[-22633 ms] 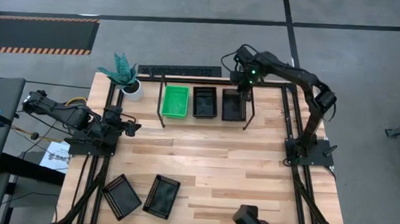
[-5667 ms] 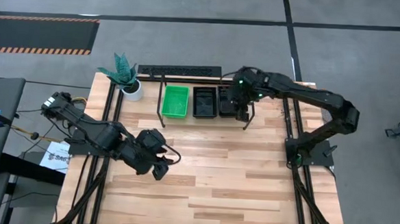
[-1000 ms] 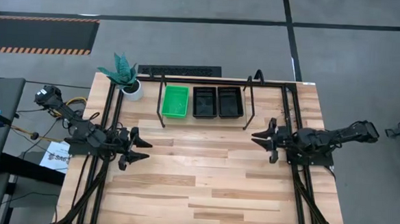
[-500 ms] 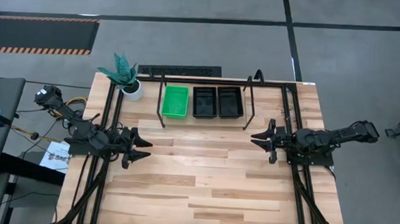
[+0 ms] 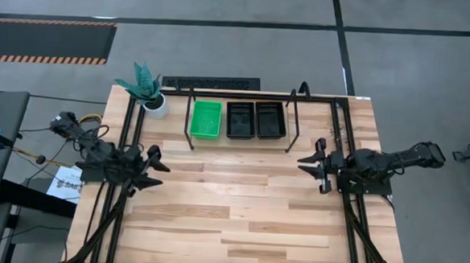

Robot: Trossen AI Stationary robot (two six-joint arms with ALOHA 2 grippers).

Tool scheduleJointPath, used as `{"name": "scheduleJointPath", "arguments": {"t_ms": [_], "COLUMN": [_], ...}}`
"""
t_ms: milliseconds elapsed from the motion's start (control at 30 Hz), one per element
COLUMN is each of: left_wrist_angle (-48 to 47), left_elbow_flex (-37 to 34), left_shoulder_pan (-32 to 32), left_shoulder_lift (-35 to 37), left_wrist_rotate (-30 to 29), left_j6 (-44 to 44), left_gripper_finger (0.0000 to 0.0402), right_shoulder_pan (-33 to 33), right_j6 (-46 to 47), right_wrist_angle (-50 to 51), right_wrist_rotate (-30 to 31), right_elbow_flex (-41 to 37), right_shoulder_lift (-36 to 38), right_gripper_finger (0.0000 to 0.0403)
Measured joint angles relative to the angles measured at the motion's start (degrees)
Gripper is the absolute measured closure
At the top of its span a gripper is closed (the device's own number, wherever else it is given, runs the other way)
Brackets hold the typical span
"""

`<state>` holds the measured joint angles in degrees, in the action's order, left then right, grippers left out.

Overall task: Stack baskets on shelf by color
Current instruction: Return to Home Position

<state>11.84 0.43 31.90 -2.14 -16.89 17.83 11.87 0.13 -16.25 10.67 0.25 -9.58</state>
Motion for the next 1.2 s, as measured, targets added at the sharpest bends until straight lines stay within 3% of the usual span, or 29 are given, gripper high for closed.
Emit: {"name": "scheduleJointPath", "arguments": {"t_ms": [200,367,700,1200], "left_wrist_angle": [-7.28,-7.04,-7.22,-7.22], "left_elbow_flex": [-0.07,-0.07,-0.07,-0.07], "left_shoulder_pan": [-0.44,-0.59,-0.56,-0.56], "left_shoulder_lift": [1.92,2.12,1.83,1.82], "left_wrist_rotate": [-0.18,-0.35,-3.29,-3.26], "left_j6": [2.07,-0.22,-5.23,-4.00], "left_gripper_finger": [0.0175,0.0175,0.0175,0.0175], "right_shoulder_pan": [-2.26,-5.12,-7.99,-7.29], "right_j6": [0.75,3.13,2.19,4.41], "right_wrist_angle": [6.41,12.81,13.25,13.23], "right_wrist_rotate": [-1.82,-1.88,-1.86,-1.80], "right_elbow_flex": [0.00,0.00,0.00,0.00], "right_shoulder_lift": [0.07,0.98,1.41,1.40], "right_gripper_finger": [0.0290,0.0290,0.0290,0.0290]}}
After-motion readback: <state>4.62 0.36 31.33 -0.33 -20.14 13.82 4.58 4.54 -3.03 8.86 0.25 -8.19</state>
